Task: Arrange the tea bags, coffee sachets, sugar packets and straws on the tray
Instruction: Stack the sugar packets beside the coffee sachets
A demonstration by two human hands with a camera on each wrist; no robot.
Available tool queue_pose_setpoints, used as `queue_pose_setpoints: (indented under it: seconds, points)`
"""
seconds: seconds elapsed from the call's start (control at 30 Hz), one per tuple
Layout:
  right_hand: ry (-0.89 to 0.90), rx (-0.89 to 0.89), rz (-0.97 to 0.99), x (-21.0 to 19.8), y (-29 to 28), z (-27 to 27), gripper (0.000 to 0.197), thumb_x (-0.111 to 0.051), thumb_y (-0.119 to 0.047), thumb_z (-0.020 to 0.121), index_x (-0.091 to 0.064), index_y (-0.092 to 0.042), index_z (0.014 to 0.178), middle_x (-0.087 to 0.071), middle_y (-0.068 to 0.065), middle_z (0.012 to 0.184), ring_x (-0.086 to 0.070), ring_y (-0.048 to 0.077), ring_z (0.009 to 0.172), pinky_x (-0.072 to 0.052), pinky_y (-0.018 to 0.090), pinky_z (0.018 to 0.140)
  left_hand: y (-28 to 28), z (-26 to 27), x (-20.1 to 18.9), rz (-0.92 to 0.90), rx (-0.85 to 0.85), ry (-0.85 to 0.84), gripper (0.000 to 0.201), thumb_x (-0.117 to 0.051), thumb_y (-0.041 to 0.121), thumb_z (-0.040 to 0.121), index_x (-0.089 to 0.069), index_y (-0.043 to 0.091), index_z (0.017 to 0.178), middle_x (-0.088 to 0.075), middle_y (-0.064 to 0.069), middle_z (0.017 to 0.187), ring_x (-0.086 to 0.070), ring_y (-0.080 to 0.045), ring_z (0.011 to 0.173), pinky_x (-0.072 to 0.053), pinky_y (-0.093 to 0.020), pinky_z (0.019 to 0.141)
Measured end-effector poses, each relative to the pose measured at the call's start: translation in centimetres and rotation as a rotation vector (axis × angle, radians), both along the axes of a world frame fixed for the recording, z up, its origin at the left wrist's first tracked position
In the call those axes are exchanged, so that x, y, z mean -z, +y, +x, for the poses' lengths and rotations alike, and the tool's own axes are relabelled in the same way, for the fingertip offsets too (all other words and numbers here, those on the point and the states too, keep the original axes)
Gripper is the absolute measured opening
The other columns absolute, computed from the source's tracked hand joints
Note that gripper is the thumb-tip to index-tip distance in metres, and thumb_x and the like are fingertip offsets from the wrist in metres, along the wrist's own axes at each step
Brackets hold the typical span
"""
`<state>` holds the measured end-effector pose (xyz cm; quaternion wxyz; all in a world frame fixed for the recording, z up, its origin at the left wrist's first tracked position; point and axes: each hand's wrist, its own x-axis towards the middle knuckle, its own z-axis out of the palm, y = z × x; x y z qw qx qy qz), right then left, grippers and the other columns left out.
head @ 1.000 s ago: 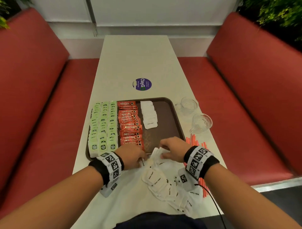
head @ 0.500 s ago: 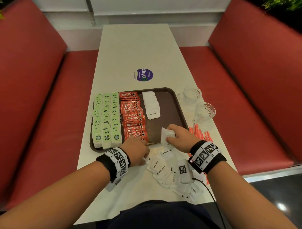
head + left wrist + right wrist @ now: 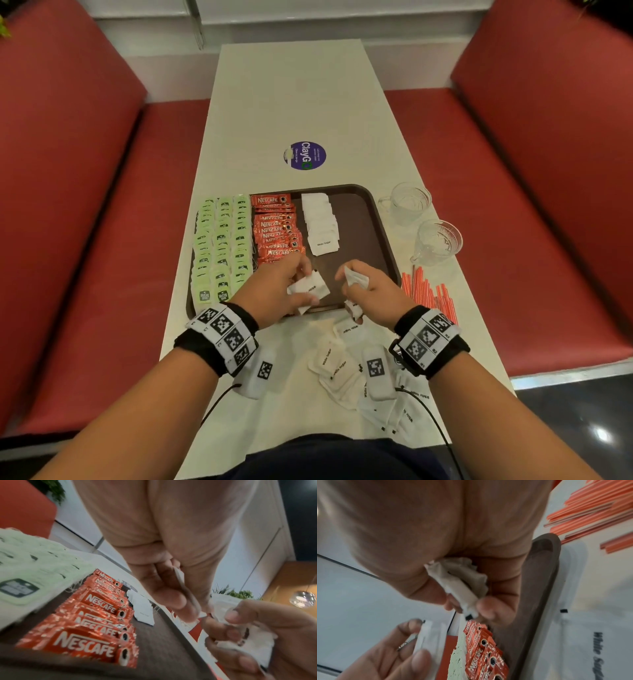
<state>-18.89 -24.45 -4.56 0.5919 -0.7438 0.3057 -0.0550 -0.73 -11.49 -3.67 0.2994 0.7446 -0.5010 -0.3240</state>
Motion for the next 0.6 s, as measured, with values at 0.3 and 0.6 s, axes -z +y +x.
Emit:
queue_pose_setpoints:
  seconds: [0.3, 0.6]
  points:
    - [-0.032, -0.041, -0.061, 0.5, -1.5, 1.4, 0.025, -0.078, -0.025, 0.083, -0.068, -0.017, 0.105, -0.070, 0.006, 0.086, -0.061, 0.018, 0.069, -0.051, 0.032, 0.067, -3.4, -1.2, -0.4, -0.191, -0.094, 0.071, 0.011, -0.062, 0.029, 0.096, -0.052, 0.032, 0.095, -0.069, 0.001, 0.077, -0.066, -0.021, 0.071, -0.055, -0.049, 0.069]
    - [-0.034, 0.164, -0.205, 0.3, -5.3, 1.9, 0.011, -0.069, -0.017, 0.089, -0.065, -0.017, 0.078, -0.062, -0.002, 0.070, -0.054, 0.008, 0.062, -0.046, 0.023, 0.061, -5.5, -0.5, 0.0, -0.029, -0.100, -0.139, 0.016, -0.068, 0.036, 0.091, -0.066, 0.032, 0.106, -0.071, 0.010, 0.087, -0.065, -0.007, 0.079, -0.056, -0.029, 0.073]
